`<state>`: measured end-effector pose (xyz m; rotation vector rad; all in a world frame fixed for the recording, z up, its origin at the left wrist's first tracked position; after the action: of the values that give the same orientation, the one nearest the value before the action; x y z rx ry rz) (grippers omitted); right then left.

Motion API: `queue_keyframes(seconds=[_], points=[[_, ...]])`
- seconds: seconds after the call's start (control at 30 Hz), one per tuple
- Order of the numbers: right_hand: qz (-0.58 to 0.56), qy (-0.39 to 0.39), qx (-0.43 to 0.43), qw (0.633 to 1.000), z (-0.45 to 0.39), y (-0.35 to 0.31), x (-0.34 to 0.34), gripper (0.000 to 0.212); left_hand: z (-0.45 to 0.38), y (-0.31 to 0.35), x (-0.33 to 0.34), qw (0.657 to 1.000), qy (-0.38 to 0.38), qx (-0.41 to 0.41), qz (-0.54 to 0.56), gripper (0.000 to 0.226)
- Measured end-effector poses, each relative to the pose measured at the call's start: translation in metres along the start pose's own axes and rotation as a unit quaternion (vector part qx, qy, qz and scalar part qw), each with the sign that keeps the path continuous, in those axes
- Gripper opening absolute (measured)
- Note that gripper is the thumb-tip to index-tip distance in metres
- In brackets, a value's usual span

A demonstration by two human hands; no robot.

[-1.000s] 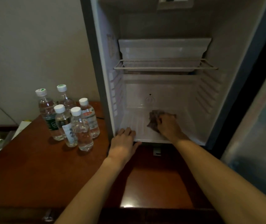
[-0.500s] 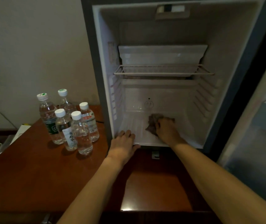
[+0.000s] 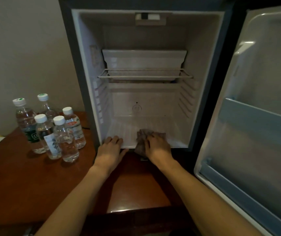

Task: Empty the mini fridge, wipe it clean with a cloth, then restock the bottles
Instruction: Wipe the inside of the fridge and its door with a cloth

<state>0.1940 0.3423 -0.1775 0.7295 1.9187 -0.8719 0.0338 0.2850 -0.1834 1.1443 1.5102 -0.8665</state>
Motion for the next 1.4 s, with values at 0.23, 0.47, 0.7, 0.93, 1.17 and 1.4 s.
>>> queue_keyframes(seconds=[0.23, 0.47, 0.7, 0.93, 1.17, 1.4], points=[[-0.017, 0.001, -0.003, 1.0, -0.052, 0.015, 0.003, 0.034, -0.005, -0.002, 0.004, 1.0, -0.004, 0.002, -0.004, 0.052], [0.004, -0.012, 0.003, 1.0, -0.108, 0.028, 0.005, 0.034, -0.01, -0.002, 0.006, 1.0, -0.018, 0.007, -0.018, 0.053], [0.026, 0.017, -0.013, 0.999, -0.097, 0.022, 0.003, 0.031, -0.009, -0.004, 0.01, 1.0, -0.017, -0.002, -0.016, 0.052], [0.021, -0.001, -0.046, 0.999, -0.031, -0.011, 0.01, 0.029, 0.001, -0.001, 0.006, 0.999, 0.004, -0.003, 0.037, 0.048], [0.068, -0.002, -0.077, 0.995, 0.001, -0.027, 0.018, 0.037, 0.004, 0.004, 0.008, 0.999, 0.008, 0.004, 0.032, 0.051], [0.056, -0.044, -0.037, 0.997, -0.054, -0.022, 0.038, 0.04, -0.002, 0.001, 0.008, 1.0, 0.009, 0.004, 0.014, 0.052]])
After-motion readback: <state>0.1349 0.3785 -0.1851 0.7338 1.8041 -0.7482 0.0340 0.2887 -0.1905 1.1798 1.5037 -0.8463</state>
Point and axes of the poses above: each hand's wrist, its own z-axis away from the middle knuckle, its own x-axis out of the palm, y = z × x, the point moved 10 cm from there along -z, towards the middle knuckle, and after that the axes turned 13 degrees about -x, right-handed, at the moved point
